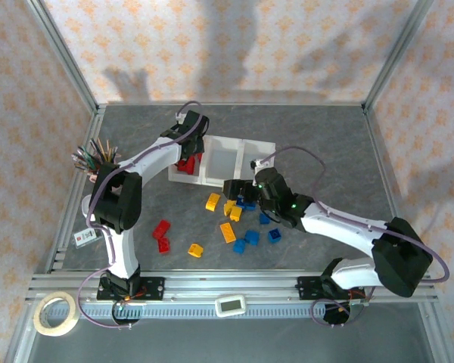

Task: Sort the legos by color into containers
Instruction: Place the lego in the container, then pick up the lego from the bottom-left of the table.

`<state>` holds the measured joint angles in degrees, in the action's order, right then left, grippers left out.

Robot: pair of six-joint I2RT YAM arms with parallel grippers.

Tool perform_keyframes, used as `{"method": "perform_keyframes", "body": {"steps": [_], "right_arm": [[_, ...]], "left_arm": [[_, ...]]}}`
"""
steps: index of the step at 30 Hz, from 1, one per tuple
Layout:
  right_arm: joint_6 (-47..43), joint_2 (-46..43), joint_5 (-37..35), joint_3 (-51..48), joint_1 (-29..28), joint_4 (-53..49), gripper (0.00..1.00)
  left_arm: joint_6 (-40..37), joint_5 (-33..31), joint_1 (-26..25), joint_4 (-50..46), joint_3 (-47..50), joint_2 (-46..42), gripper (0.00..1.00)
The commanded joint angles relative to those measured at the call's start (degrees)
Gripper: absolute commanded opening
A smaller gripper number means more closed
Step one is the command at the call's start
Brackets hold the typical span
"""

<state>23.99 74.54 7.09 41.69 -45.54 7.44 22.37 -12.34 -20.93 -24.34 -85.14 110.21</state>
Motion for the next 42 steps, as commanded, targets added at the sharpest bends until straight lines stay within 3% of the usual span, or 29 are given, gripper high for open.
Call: {"method": "perform_keyframes", "body": {"steps": [1, 10, 23, 42], "right_arm": [[-2.13, 0.2, 0.21, 1.97, 0.35, -0.45, 1.0], [-3.94, 2.18, 3.95, 1.74, -1.29, -0.23, 1.0], [-3.42, 3.37, 4.25, -3.57, -11.72, 7.83, 1.0], [2.12, 3.59, 1.99, -8.12, -13.83, 12.37, 1.0]], "left_arm": [[-0.31, 1.03, 0.4, -0.06, 0.42, -4.14, 0.53], [2.78, 7.19, 0.04, 3.25, 16.24, -19.99, 0.56], [13.05, 5.31, -3.15, -1.21, 40.7, -43.32, 0.61], [26.3, 4.43, -5.98, -4.65, 56.96, -46.24, 0.86]]}}
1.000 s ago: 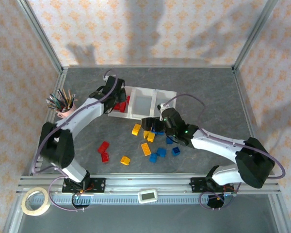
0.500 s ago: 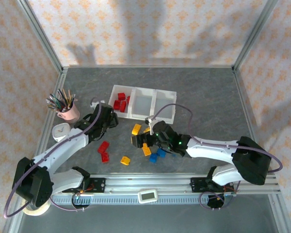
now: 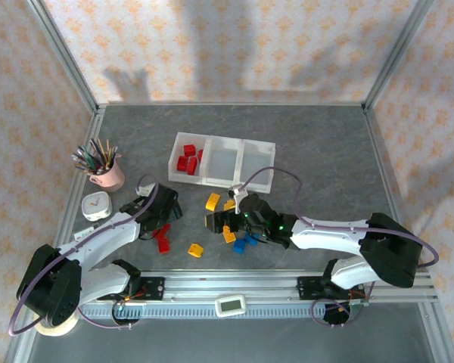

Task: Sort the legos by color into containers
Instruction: Pick up the lego from the bottom-left of the table.

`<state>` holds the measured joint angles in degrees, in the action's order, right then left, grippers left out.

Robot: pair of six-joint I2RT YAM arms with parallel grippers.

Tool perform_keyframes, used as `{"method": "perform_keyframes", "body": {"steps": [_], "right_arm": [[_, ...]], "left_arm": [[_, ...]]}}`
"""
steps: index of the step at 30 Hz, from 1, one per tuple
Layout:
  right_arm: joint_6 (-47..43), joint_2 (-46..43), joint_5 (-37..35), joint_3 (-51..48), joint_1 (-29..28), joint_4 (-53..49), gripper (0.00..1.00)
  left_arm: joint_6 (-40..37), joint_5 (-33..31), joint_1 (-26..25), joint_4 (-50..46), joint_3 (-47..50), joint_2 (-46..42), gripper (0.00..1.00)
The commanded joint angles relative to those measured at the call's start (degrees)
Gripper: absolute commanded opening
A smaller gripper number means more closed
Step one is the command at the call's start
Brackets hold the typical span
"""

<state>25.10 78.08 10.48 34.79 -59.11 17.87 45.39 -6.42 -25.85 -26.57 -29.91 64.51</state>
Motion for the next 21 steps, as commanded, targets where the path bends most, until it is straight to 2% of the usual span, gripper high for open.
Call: {"method": "perform_keyframes", "body": {"steps": [1, 6, 12, 17, 21], "right_arm": [[1.08, 0.13, -1.42, -1.19, -0.3, 1.99, 1.0], [1.11, 0.92, -1.02, -0.86, -0.3, 1.9, 1.0], [1.01, 1.32, -1.26, -0.77, -0.27, 1.86, 1.0], [1.26, 1.53, -1.42, -1.08, -0.3, 2.28, 1.0], [1.44, 1.93, -1.24, -0.87, -0.3, 2.51, 1.0]], "left_arm": [[3.53, -1.09, -1.55, -2.5, 2.17, -0.53, 0.86], [5.59, -1.32, -4.74, -3.84, 3.27, -0.35, 0.91], [7.07, -0.68, -6.39, -4.13, 3.8, 0.21, 0.9], [7.63, -0.89, -7.46, -3.73, 3.98, 0.1, 0.82], [7.29, -0.7, -7.45, -2.13, 3.92, 0.76, 0.71]]}}
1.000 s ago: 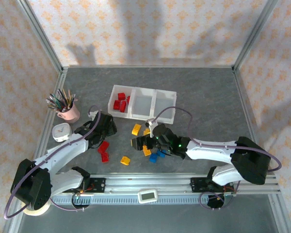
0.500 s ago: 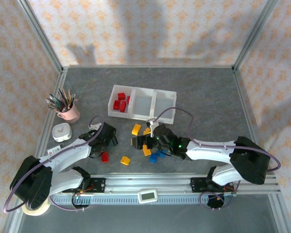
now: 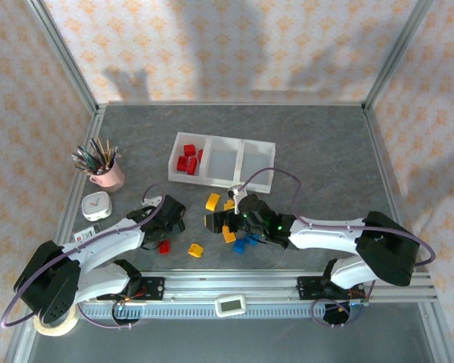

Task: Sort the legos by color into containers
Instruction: Pick up the lego from the bottom-left of the table.

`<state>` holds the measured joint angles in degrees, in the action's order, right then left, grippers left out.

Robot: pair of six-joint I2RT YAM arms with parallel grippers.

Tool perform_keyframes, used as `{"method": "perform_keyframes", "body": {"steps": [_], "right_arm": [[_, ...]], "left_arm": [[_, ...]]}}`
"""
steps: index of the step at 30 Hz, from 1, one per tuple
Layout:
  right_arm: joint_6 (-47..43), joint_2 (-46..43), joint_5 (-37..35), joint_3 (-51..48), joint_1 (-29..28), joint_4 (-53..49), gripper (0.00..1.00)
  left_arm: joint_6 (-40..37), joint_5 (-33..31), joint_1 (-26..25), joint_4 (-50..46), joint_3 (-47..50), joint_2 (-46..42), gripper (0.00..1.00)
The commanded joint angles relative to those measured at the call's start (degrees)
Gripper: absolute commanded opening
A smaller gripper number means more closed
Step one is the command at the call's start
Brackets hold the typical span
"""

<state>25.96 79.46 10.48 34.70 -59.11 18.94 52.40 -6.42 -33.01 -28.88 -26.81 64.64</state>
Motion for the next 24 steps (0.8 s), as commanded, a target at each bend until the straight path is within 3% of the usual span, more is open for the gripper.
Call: {"method": "perform_keyframes", "body": {"steps": [1, 18, 24], "right_arm": [[0.53, 0.56, -1.24, -0.77, -0.28, 1.5, 1.0], [1.74, 0.2, -2.37, -1.12, -0.3, 2.15, 1.0], [2.58, -3.06, -2.33, -0.84, 1.47, 0.99, 1.0]], "left_arm": [[0.01, -0.74, -0.29, 0.36, 0.62, 0.98, 0.69], [-1.59, -1.55, -0.31, 2.27, -0.12, 2.21, 0.25], [-2.64, -1.9, -0.32, 0.59, -3.54, -0.82, 0.22]]}}
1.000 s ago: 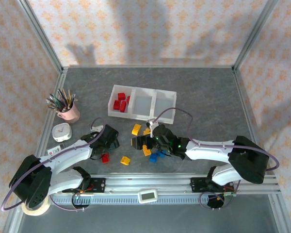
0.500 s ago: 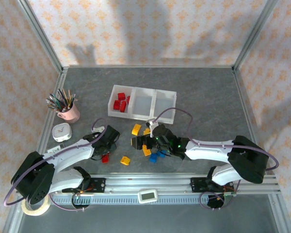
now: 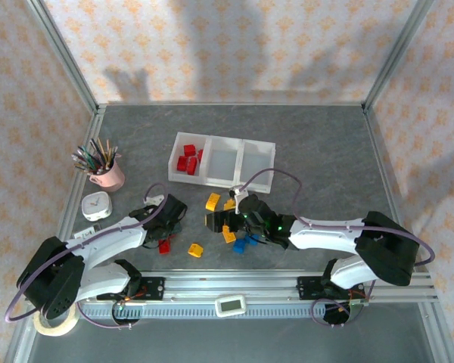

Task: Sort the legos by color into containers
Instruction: Pick up the lego from the bottom-left of the table, then place the lego in the container.

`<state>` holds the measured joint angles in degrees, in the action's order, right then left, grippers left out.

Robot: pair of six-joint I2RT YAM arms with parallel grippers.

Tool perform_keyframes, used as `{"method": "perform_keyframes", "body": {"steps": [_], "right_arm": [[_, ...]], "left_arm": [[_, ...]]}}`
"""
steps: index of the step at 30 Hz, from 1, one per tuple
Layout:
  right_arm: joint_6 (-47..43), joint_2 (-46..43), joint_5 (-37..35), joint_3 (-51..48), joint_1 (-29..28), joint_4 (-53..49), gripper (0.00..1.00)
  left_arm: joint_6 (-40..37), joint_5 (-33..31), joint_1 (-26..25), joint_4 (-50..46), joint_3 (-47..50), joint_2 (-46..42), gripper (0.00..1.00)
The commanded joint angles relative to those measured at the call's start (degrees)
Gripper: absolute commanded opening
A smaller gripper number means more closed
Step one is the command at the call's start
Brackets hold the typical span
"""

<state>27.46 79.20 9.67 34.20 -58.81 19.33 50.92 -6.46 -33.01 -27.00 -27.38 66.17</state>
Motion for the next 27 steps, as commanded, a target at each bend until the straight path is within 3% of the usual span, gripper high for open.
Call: {"method": "perform_keyframes", "body": {"steps": [1, 8, 13, 27], "right_arm": [[1.26, -3.46, -1.58, -0.24, 1.82, -0.02, 1.0], [-1.19, -6.69, -2.86, 2.19, 7.18, -5.37, 1.0], [-1.02, -6.45, -4.77, 4.74, 10.06, -8.16, 1.0], [-1.44, -4.52, -3.55, 6.87, 15.62, -8.2, 1.0]], "left_arm": [[-1.38, -2.18, -0.3, -1.32, -3.85, -2.95, 0.22], [-5.92, -6.81, -0.21, 0.53, -15.36, -0.54, 0.22], [-11.61, -8.54, 2.38, 2.71, -25.98, 8.86, 0.22], [-21.02, -4.79, 12.05, 6.47, -51.25, 36.95, 0.23]]}}
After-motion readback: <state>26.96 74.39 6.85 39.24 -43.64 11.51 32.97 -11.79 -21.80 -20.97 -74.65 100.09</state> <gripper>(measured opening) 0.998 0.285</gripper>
